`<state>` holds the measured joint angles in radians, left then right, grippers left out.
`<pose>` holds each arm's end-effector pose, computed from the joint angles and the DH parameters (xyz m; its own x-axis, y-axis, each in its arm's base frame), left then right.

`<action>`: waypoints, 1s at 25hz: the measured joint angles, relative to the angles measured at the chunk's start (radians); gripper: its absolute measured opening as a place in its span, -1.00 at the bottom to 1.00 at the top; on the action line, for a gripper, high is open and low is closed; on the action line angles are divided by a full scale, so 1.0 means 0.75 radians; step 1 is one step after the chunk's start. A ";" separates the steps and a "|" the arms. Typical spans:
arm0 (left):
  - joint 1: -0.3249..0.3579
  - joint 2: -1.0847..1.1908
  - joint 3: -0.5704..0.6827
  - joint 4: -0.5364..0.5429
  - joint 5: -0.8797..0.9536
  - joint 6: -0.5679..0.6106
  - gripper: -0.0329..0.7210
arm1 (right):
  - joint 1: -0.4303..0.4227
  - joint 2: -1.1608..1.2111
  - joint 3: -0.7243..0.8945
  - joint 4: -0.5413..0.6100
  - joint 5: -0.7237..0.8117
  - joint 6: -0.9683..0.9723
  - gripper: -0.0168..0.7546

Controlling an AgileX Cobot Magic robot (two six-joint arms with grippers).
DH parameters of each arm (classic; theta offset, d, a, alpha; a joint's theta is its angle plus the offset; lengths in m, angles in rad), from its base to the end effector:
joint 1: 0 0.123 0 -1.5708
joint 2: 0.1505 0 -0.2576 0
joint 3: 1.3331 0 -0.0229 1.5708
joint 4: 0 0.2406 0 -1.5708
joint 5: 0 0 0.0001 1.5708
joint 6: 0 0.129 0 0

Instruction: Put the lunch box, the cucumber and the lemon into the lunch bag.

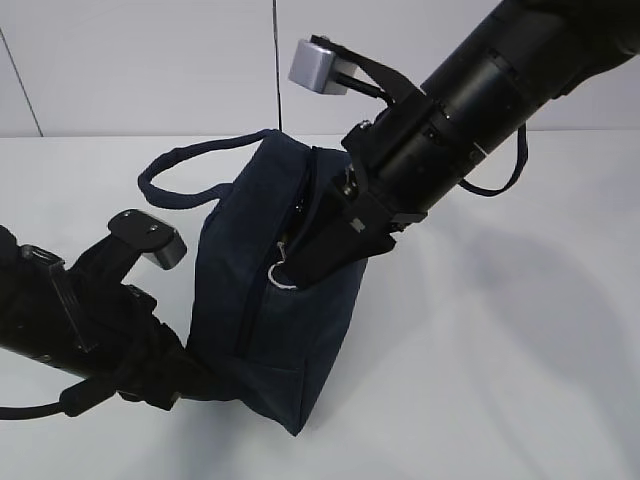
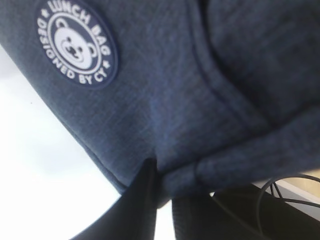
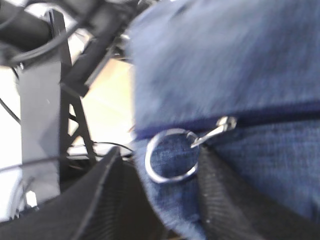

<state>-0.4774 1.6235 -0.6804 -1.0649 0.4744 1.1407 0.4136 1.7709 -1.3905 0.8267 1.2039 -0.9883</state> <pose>0.2255 -0.1748 0.1032 -0.7114 0.4986 -0.4952 0.6777 0.6732 -0.2958 0.2813 0.2202 0.2259 -0.4791 -0.6694 -0.5677 -0.8682 0.2665 0.4185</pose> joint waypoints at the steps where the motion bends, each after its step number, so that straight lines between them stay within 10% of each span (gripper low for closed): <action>1: 0.000 0.000 0.000 0.000 0.000 0.000 -0.83 | 0.000 0.011 -0.004 -0.002 0.003 0.000 -0.26; 10: 0.000 0.000 0.000 0.000 -0.025 0.000 -0.83 | 0.002 0.129 -0.003 0.053 0.014 0.040 0.00; 21: 0.000 0.000 0.000 0.000 -0.027 0.000 -0.83 | 0.002 0.129 -0.003 0.057 0.009 0.043 -0.92; 25: 0.000 0.000 0.000 0.000 -0.027 0.000 -0.83 | 0.002 0.129 -0.007 0.051 0.009 0.043 -0.96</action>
<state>-0.4774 1.6235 -0.6804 -1.0649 0.4544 1.1407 0.4153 1.8677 -1.3956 0.8649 1.2103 -0.9557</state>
